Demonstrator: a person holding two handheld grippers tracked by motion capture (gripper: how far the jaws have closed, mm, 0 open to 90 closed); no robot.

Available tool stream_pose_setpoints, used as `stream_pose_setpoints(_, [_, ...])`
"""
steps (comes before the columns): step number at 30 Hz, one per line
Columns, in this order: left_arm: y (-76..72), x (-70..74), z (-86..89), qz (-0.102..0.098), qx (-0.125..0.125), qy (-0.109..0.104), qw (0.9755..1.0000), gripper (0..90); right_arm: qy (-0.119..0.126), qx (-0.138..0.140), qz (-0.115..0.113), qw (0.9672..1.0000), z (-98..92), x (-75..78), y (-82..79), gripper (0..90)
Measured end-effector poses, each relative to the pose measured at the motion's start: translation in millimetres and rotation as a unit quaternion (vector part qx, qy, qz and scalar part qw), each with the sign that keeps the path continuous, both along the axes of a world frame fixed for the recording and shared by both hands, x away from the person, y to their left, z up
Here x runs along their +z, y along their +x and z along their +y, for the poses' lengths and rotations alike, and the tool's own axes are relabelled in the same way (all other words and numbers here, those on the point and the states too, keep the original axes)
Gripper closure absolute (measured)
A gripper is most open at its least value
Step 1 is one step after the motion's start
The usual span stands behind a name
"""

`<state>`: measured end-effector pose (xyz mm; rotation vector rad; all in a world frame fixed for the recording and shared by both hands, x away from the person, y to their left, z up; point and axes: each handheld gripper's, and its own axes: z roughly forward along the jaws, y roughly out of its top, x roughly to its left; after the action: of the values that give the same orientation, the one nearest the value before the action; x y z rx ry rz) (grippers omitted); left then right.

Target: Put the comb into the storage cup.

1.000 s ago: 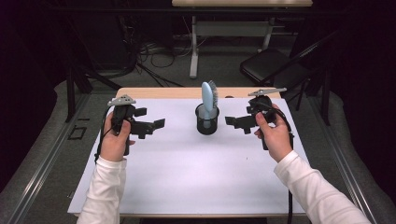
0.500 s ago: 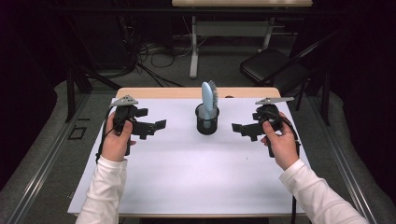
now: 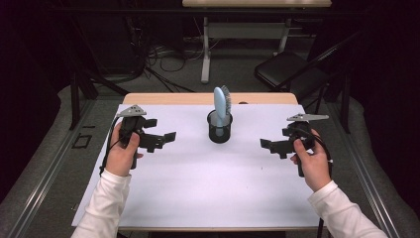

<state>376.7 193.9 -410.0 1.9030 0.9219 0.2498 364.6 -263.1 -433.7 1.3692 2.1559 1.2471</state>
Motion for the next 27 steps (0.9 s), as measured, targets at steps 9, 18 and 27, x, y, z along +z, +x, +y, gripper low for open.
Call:
stream_pose_setpoints(9, [-6.9, -13.4, 8.0, 0.006, 0.024, 0.018, 0.9995, 4.5, -0.007, -0.031, -0.002, 0.9995, -19.6, -15.1, -16.9, 0.0])
stream_pose_setpoints(18, [-18.1, -25.9, 23.4, 0.005, 0.046, 0.021, 0.9987, 4.5, -0.020, -0.058, -0.004, 0.9981, -32.4, -31.8, -32.8, 0.0])
stream_pose_setpoints(27, [-28.7, -48.9, 37.2, 0.013, 0.065, 0.016, 0.9977, 4.5, -0.049, -0.084, -0.009, 0.9952, -43.0, -52.9, -43.7, 0.0])
